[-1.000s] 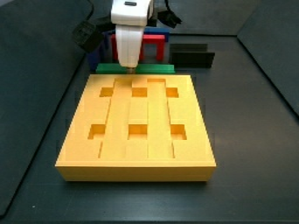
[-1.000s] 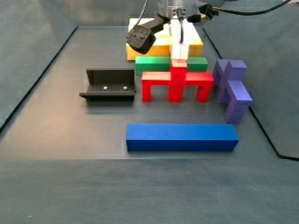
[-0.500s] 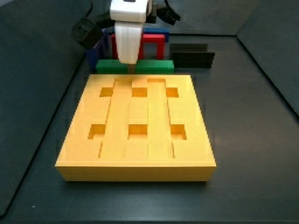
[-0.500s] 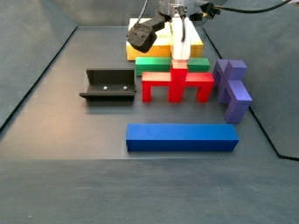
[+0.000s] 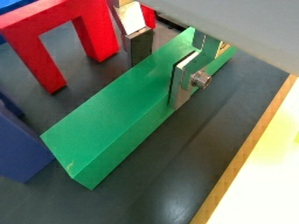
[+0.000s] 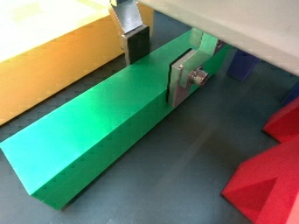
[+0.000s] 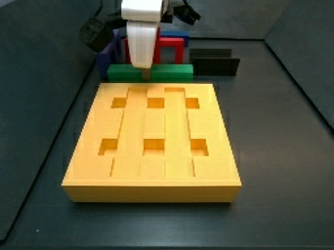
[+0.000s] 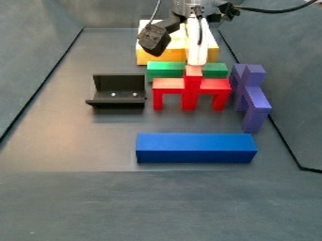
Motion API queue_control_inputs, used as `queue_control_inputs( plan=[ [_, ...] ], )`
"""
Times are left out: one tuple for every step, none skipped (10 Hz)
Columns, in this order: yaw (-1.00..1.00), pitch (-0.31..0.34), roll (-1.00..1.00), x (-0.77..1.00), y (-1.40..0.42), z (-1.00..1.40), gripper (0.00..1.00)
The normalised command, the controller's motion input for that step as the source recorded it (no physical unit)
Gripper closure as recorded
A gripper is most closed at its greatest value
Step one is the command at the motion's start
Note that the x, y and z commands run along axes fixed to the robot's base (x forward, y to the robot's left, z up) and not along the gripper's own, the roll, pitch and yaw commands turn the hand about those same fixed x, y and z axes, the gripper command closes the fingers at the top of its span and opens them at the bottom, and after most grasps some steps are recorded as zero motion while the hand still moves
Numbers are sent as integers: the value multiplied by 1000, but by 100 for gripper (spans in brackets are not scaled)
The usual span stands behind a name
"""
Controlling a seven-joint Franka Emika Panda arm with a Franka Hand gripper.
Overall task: Pick up the green object. Move up. Move to above the board. Insert the green object.
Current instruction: Pick up the green object, then move up, then move to above the board.
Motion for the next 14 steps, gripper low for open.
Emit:
queue_control_inputs(
  plan=[
    [0, 0, 0, 0, 0, 0, 100],
    [0, 0, 0, 0, 0, 0, 100],
    [0, 0, 0, 0, 0, 0, 100],
    [0, 0, 0, 0, 0, 0, 100],
    [0, 0, 0, 0, 0, 0, 100],
    [0, 0, 0, 0, 0, 0, 100],
    [0, 0, 0, 0, 0, 0, 100],
    [0, 0, 0, 0, 0, 833, 100],
    [22, 6, -16, 17, -55, 795, 100],
    [29, 23, -36, -9, -55, 655, 100],
    [10, 8, -92, 12, -6, 195, 100],
    [0, 0, 0, 0, 0, 1400, 100],
    [-3, 10, -1, -3, 2, 1400, 100],
    [-9, 38, -49, -44, -2, 1400, 100]
  ],
)
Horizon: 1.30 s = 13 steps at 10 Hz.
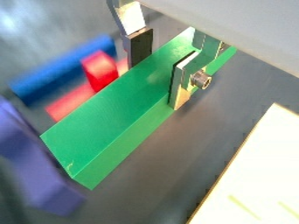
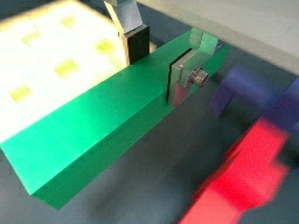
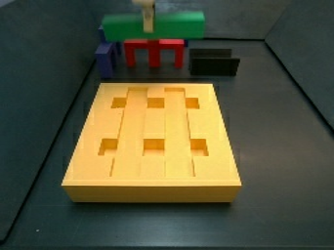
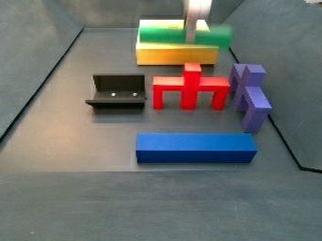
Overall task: Pick up the green object. Move up. Move to above the board. Insert the green object.
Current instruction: Move to above the board.
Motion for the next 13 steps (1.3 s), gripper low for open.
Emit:
queue_control_inputs(
  plan=[
    [-9, 18, -82, -18, 12, 1400, 100],
    [-10, 42, -75, 15, 9, 1400, 100],
    [-11, 76, -59, 21, 7, 1400, 100],
    [-10, 79, -61, 10, 9, 990, 100],
    [-11, 58, -76, 15, 12, 471, 100],
    [-11, 47, -78, 28, 13, 222, 100],
    [1000, 32, -3, 264, -1400, 331, 100],
    [1000, 35, 10, 253, -1400, 310, 100],
    [1000, 45, 16, 290, -1400, 304, 100],
    [1000, 55, 11, 341, -1400, 308, 100],
    [1000, 66, 14, 385, -1400, 309, 100],
    [1000, 74, 19, 241, -759, 173, 100],
    [1000, 83, 24, 141, -279, 72, 100]
  ],
)
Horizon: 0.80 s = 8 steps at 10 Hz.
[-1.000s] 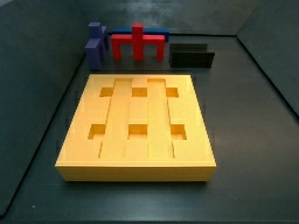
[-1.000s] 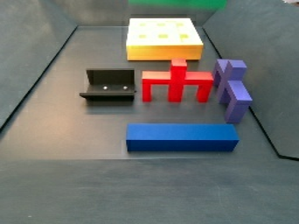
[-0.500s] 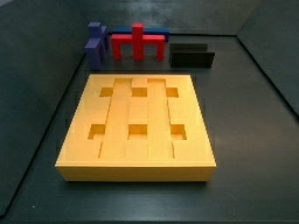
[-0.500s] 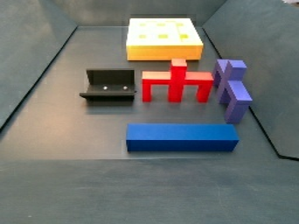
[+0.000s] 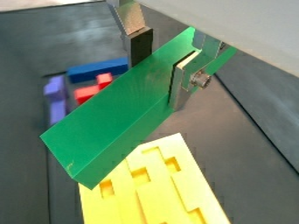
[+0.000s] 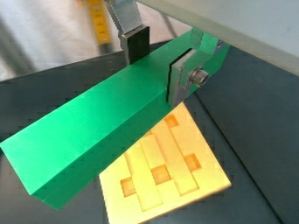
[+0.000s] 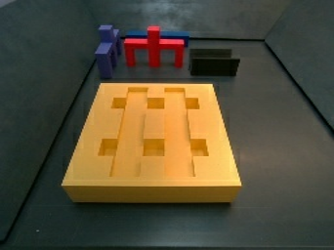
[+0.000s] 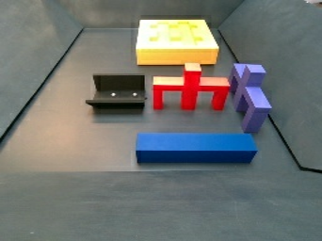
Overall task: Pick up the green object. Move up. Move to above the board. Insert the green object.
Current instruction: Move to above the board.
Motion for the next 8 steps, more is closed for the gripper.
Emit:
queue_control_inputs(
  plan=[
    [1000, 84, 24, 84, -121, 37, 100],
    [1000, 86, 26, 47, -74, 34, 100],
    [1000, 92, 28, 48, -59, 31, 100],
    [1000, 97, 29, 51, -46, 29, 100],
    [1000, 111, 33, 54, -36, 28, 100],
    [1000, 118, 35, 55, -33, 27, 100],
    [1000, 134, 40, 57, -31, 27, 100],
    [1000, 147, 44, 60, -29, 28, 100]
  ],
)
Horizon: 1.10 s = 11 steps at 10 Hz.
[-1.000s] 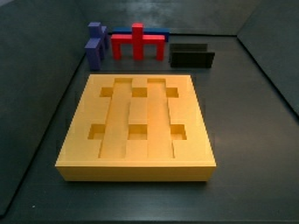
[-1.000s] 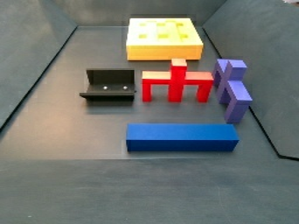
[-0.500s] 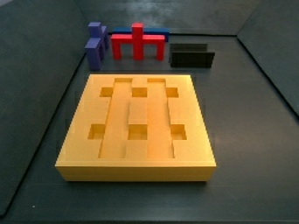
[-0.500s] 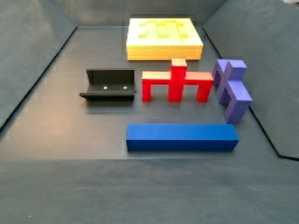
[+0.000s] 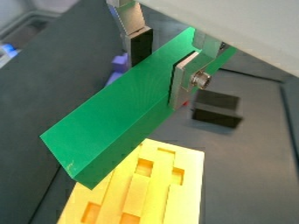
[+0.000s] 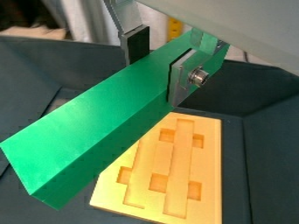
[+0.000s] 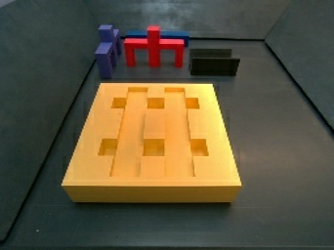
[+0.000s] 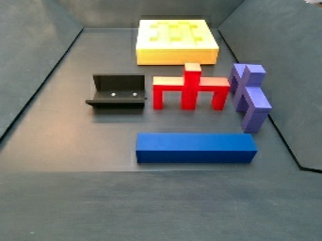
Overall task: Pick up the green object. Move up. Move to above the board. Insert the green object.
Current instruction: Move to above the board, then insert the green object.
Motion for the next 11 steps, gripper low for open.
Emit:
queue_control_inputs(
  plan=[
    [1000, 171, 52, 63, -30, 29, 100],
    [1000, 193, 59, 67, -30, 30, 100],
    [1000, 237, 73, 72, -31, 32, 100],
    [1000, 261, 81, 76, -32, 31, 100],
    [729, 254, 90, 86, -32, 20, 100],
    [552, 228, 88, 89, -31, 20, 100],
    [288, 179, 90, 84, -27, 24, 100],
    [0, -9, -81, 0, 0, -197, 100],
    [0, -7, -80, 0, 0, -200, 100],
    [0, 0, -84, 0, 0, -217, 100],
    [0, -19, -193, -43, 0, -403, 100]
  ],
)
